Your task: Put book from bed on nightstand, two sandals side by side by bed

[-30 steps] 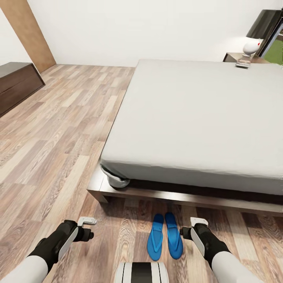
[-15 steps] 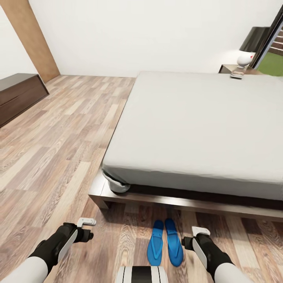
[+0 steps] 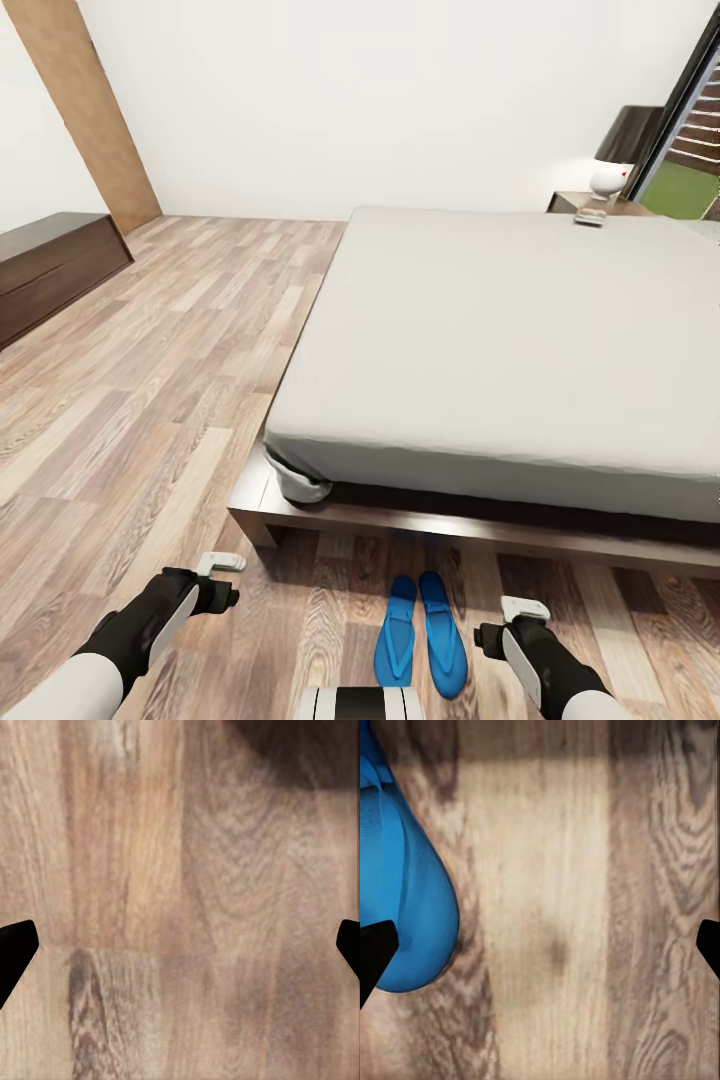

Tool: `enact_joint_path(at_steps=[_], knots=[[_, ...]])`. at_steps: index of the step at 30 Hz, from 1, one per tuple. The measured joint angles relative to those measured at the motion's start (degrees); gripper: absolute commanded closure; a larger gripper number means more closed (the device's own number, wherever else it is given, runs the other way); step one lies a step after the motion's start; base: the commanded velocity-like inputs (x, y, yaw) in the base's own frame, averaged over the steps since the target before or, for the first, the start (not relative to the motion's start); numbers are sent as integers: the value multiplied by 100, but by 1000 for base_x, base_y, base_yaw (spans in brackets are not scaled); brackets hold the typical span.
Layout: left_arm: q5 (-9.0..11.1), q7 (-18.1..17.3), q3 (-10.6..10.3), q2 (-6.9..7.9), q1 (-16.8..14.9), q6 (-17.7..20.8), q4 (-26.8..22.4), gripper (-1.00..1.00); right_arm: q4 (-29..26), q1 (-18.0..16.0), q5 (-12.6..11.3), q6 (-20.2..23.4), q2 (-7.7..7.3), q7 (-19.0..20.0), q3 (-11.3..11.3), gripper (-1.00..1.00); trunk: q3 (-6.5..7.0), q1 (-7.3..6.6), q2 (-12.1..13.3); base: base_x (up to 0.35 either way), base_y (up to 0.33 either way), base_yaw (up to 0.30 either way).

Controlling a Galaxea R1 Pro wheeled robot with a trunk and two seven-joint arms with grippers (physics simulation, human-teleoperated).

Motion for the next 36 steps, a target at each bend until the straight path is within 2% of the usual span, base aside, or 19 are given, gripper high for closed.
enact_joint_path(at_steps=[14, 23, 27, 28, 36], knots=[[2, 2, 1, -3, 0, -33, 7, -100, 307, 32, -14, -15, -64, 9, 1, -100, 310, -36, 19, 0, 0, 0], [-12, 3, -9, -3, 0, -259, 16, -100, 472, 108, -14, -20, -65, 10, 0, -100, 510, -59, 31, 0, 0, 0], [-15, -4, -13, -3, 0, -332, 99, -100, 522, 119, -14, -21, -69, 10, -2, -100, 599, -69, 36, 0, 0, 0], [-19, -28, -12, -3, 1, -386, 331, -100, 558, 133, -15, -21, -74, 10, -3, -100, 620, -72, 38, 0, 0, 0], [-15, -34, -20, -3, 0, -553, 665, -100, 578, 145, -13, -22, -80, 12, -6, -100, 765, -247, 357, 0, 0, 0]])
